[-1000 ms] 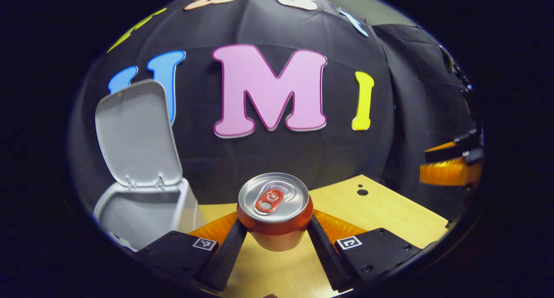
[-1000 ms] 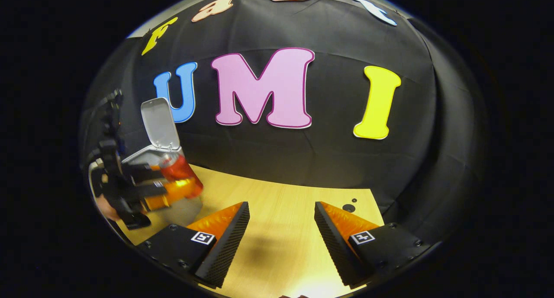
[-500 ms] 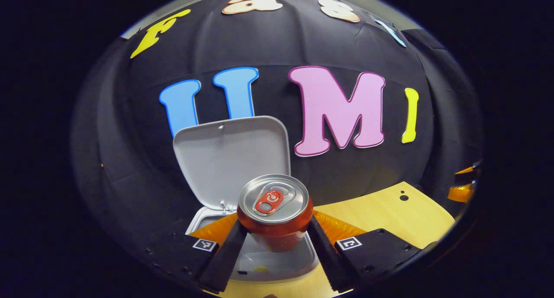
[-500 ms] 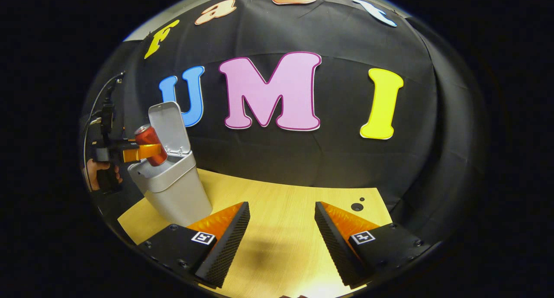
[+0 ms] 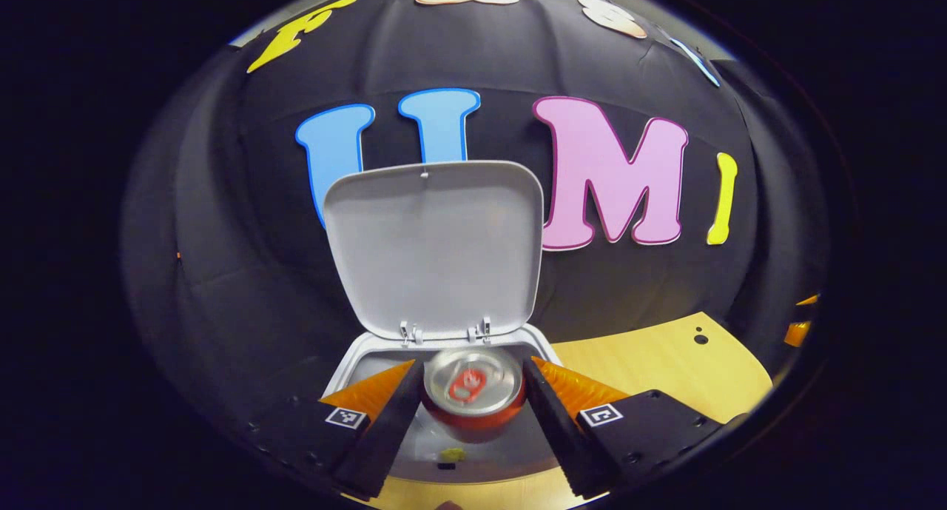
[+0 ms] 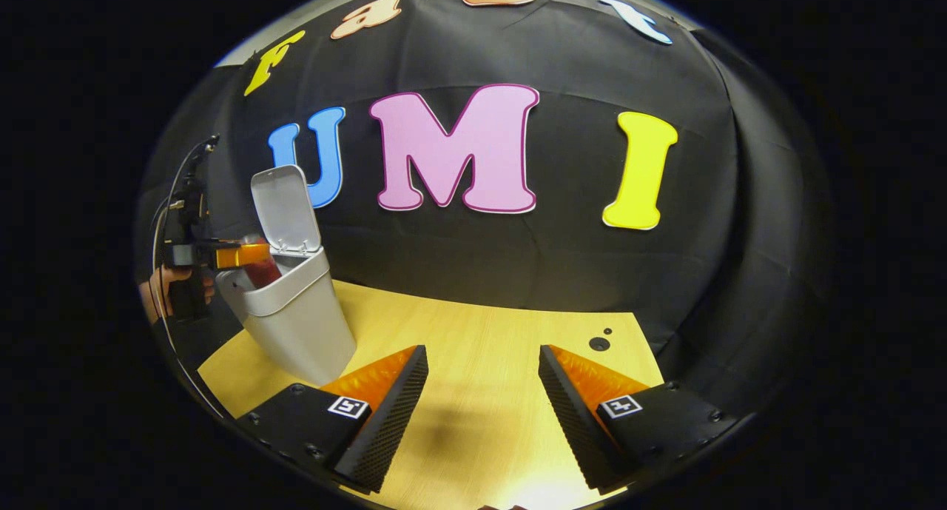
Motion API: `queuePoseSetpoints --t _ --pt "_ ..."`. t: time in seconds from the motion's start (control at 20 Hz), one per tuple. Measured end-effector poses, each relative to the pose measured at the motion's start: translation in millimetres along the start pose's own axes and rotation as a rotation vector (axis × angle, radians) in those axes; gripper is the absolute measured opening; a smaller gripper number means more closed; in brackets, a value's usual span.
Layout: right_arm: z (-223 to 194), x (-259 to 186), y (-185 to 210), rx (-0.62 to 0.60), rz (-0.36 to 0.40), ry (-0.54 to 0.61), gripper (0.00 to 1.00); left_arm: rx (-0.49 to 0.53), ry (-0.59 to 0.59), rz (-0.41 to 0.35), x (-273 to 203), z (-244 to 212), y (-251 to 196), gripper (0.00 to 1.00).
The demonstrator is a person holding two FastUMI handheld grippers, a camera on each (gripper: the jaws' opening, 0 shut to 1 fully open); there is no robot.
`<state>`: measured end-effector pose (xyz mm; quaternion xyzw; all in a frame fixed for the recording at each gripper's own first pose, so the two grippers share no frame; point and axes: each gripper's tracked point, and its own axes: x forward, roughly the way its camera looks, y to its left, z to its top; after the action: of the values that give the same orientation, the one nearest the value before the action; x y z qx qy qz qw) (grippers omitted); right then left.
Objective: Press the lid of the desktop garbage bin to open it, pick up the crumpled paper on the desktop and throw it into the bin, then pick up the pop can on the desktop and drop it into the bin, and finally close the garbage bin lid.
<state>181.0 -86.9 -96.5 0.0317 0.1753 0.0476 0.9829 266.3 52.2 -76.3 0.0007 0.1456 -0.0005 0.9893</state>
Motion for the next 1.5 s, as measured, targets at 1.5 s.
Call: queuePoseSetpoints --t 1.5 --pt "-20 -21 -47 0.078 -0.105 0.0 0.97 0.059 -0.008 -0.068 42 118 27 0.89"
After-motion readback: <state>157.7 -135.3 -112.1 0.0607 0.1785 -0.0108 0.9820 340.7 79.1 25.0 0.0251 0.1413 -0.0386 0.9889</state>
